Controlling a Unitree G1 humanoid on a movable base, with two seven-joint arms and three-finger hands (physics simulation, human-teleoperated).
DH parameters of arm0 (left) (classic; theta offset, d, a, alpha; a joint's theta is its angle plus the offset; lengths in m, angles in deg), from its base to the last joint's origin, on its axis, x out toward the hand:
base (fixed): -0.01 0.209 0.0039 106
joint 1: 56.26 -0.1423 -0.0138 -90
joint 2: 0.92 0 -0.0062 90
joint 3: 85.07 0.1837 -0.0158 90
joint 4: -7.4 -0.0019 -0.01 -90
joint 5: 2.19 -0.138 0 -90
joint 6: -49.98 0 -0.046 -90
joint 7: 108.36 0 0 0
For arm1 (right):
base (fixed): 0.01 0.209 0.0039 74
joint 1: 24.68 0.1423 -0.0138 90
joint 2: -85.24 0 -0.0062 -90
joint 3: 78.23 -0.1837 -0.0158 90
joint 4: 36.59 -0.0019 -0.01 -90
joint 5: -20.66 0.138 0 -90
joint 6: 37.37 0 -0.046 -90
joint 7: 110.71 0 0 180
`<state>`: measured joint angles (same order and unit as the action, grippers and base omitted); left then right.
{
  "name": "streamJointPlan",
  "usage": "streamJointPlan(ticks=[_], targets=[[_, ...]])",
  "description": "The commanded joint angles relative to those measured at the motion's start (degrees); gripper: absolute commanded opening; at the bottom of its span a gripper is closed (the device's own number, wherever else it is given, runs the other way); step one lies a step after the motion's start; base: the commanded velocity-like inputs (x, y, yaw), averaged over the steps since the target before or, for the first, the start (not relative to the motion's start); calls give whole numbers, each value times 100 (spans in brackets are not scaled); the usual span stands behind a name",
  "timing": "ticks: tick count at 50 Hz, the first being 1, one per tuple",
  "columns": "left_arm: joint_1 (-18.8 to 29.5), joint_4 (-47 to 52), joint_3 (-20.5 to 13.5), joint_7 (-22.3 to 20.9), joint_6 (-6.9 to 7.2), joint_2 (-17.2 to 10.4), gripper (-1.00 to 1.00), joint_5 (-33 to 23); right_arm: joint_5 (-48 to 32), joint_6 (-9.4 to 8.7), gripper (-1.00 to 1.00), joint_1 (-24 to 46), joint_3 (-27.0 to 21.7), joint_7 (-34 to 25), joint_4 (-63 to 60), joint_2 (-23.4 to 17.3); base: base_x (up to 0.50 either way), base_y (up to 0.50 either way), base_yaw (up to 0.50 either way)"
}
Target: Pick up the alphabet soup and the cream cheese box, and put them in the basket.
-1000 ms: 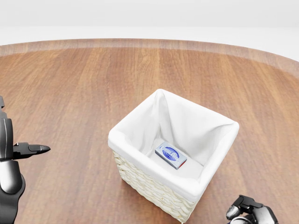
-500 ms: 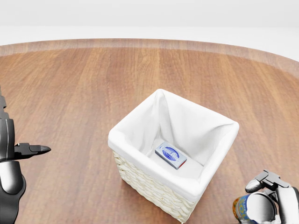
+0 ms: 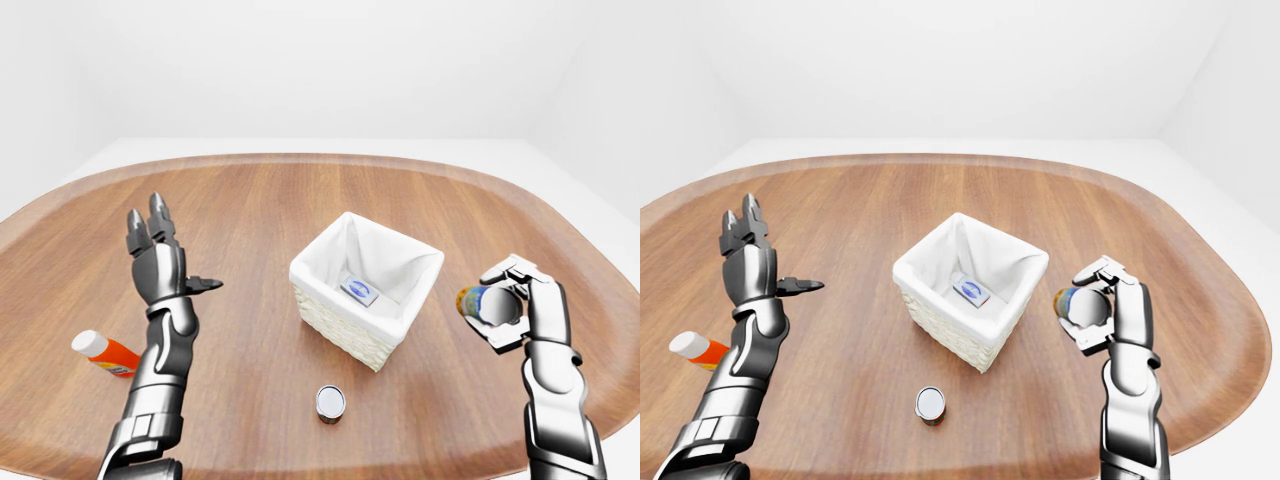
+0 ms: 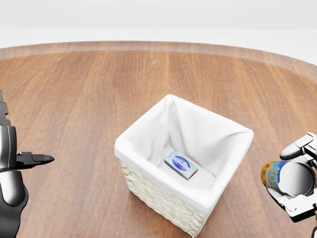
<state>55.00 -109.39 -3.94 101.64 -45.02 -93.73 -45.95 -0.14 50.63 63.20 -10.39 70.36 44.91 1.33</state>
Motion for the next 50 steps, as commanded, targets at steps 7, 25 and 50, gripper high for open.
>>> streamJointPlan(ticks=[7,25,50], targets=[[37,-96,13,0,0,-11,100,12,32,-301,-100,680,210,-145,-867,-202,0,0,0],[56,-157,38,0,0,-7,100,-25,-353,-301,-100,1377,466,-921,-1620,-458,0,0,0],[32,-48,21,0,0,4,100,1,-1351,-301,-100,2837,1251,-2348,-1147,-781,0,0,0]])
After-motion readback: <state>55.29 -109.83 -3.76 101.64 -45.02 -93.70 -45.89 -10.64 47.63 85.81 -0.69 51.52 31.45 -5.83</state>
